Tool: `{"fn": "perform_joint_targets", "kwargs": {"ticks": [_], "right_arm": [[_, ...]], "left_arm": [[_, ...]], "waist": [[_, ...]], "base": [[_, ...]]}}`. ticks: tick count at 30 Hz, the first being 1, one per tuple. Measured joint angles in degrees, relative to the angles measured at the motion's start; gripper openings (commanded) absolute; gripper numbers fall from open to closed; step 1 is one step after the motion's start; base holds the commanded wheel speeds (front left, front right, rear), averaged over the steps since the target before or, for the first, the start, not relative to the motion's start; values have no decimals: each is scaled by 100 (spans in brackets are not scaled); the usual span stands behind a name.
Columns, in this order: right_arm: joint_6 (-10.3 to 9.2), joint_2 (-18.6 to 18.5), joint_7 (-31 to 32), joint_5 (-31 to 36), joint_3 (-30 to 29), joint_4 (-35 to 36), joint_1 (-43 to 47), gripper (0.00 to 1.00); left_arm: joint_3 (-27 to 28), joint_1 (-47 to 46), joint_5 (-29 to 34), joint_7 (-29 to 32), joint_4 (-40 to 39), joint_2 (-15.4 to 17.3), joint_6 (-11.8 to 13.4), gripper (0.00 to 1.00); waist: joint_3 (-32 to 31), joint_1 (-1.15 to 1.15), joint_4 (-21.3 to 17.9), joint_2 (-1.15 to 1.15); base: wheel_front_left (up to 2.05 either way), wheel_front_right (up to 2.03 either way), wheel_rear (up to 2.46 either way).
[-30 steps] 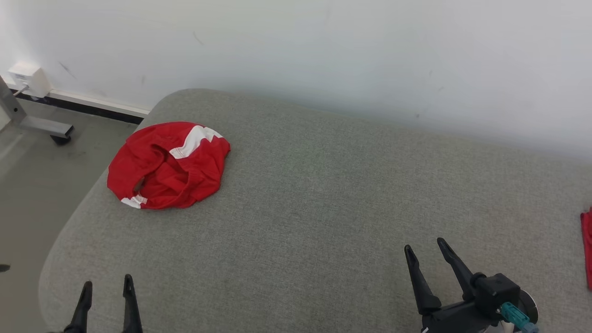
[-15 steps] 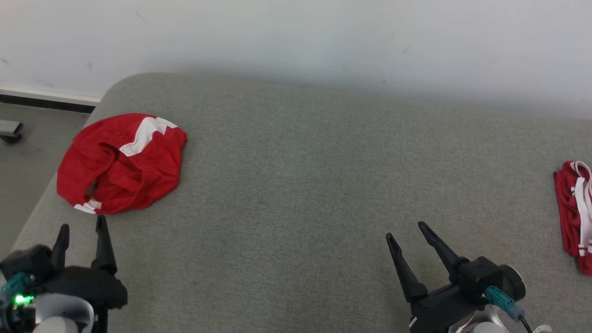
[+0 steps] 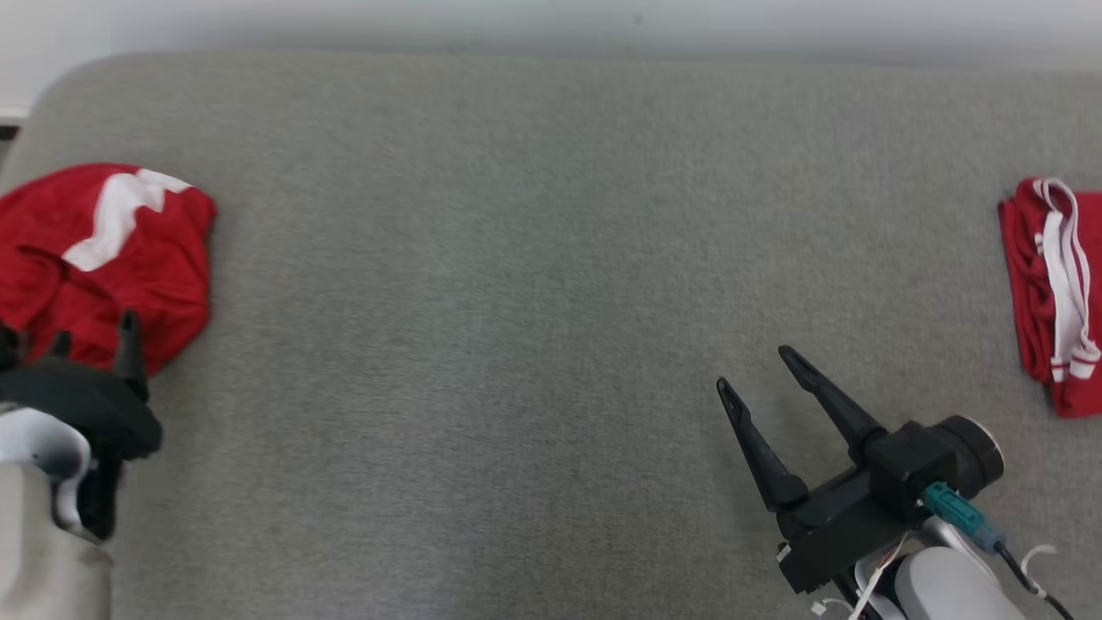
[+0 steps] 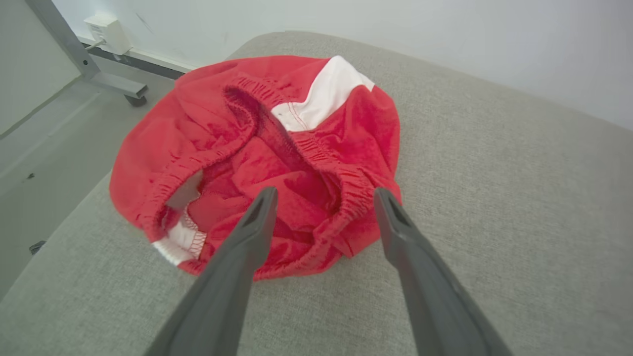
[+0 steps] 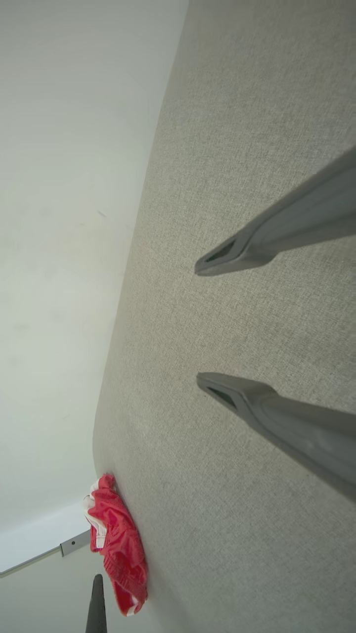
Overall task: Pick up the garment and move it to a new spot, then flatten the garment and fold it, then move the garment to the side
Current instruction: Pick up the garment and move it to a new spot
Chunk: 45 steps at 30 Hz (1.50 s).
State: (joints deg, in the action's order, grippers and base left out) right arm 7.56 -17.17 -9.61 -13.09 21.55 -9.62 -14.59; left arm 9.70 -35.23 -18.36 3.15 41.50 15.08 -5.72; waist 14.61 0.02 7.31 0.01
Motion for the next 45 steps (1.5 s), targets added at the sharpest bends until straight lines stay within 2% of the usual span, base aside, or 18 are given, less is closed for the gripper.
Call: {"fn": "perform_joint_targets", "kwargs": {"ticks": [4,10,11,12,13,23,29,34,40,45], "right_arm": [[0,-38,63,9,0,266,-54,100],[0,-8,111,59,-102,441,-37,100],[0,-2,110,77,-131,453,-27,100],[0,-2,109,79,-148,456,-19,100],[0,-1,108,80,-165,457,-12,100],[0,188,-43,60,-175,250,-43,100],[0,435,-299,-38,-175,-156,-36,100],[0,578,-410,-80,-176,-389,14,100],[0,726,-506,-146,-163,-620,38,100],[0,843,-530,-171,-153,-717,46,100]], "left_arm": [[-8,-278,3,198,221,202,46,100],[-24,-419,62,492,644,378,319,100],[-33,-469,63,504,679,413,324,88],[-14,-508,53,543,725,436,325,38],[7,-541,22,557,766,446,321,0],[-10,-759,-192,589,771,590,108,0],[-190,-1022,-188,534,8,1001,-78,0],[-399,-1182,-233,672,-646,1111,-134,0],[-803,-1362,-371,1110,-1773,904,-143,0],[-1122,-1401,-660,1332,-2649,405,-145,0]], "waist": [[314,0,-189,0],[676,0,-476,0],[720,0,-517,0],[758,-1,-554,-1],[790,-1,-589,-1],[641,-1,-641,0],[204,-2,-676,-1],[-86,-2,-741,-1],[-483,-2,-927,-2],[-683,-2,-1224,-2]], "base": [[0,0,0],[0,0,0],[0,0,0],[0,0,0],[0,0,0],[0,0,0],[0,0,0],[0,0,0],[0,0,0],[0,0,0]]}}
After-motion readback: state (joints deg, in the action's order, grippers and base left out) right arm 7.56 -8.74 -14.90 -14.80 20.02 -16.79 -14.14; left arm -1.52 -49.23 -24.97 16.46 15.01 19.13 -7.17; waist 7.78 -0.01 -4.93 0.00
